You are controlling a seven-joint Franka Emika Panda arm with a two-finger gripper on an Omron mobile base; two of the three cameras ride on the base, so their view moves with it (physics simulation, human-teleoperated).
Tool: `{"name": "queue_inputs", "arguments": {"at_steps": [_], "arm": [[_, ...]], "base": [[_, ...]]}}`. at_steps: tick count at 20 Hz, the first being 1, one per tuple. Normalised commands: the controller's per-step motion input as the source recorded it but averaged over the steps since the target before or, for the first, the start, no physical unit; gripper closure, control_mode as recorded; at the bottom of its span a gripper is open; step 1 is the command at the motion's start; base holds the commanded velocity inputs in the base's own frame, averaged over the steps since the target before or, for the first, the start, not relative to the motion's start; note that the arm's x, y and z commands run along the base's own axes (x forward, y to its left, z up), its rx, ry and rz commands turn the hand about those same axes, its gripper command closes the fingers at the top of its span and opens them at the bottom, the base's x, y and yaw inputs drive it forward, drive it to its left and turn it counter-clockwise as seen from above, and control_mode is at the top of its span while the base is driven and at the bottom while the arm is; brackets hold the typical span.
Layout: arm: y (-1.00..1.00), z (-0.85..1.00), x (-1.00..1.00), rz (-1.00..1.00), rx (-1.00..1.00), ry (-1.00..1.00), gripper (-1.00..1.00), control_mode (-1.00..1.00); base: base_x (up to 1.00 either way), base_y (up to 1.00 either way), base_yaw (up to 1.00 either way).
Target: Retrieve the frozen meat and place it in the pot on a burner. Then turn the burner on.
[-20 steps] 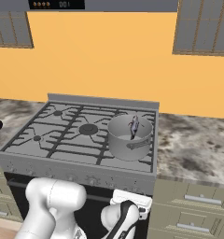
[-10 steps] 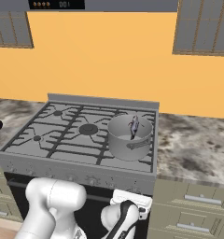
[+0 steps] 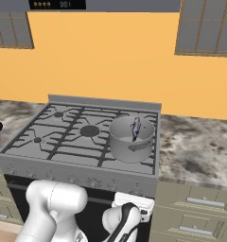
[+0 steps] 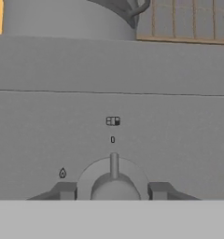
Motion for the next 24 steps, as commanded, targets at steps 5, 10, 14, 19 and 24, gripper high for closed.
{"name": "queue_inputs", "arguments": {"at_steps": [5,10,14,19,24], "arm": [[0.02,-0.01,0.00,0.11,-0.29,0.10,1.00,-1.00],[0.03,-0.15,0.07,0.11,-0.39,0.09,1.00,-1.00],[0.17,-0.31,0.00,0.03,-0.51,-0.10,1.00,-1.00],[0.24,-0.36,0.04,0.00,-0.59,-0.08,1.00,-1.00],[0.15,-0.25,0.08,0.00,-0.48,-0.03,1.00,-1.00]], "base": [[0.00,0.00,0.00],[0.00,0.00,0.00],[0.00,0.00,0.00],[0.00,0.00,0.00],[0.00,0.00,0.00]]}}
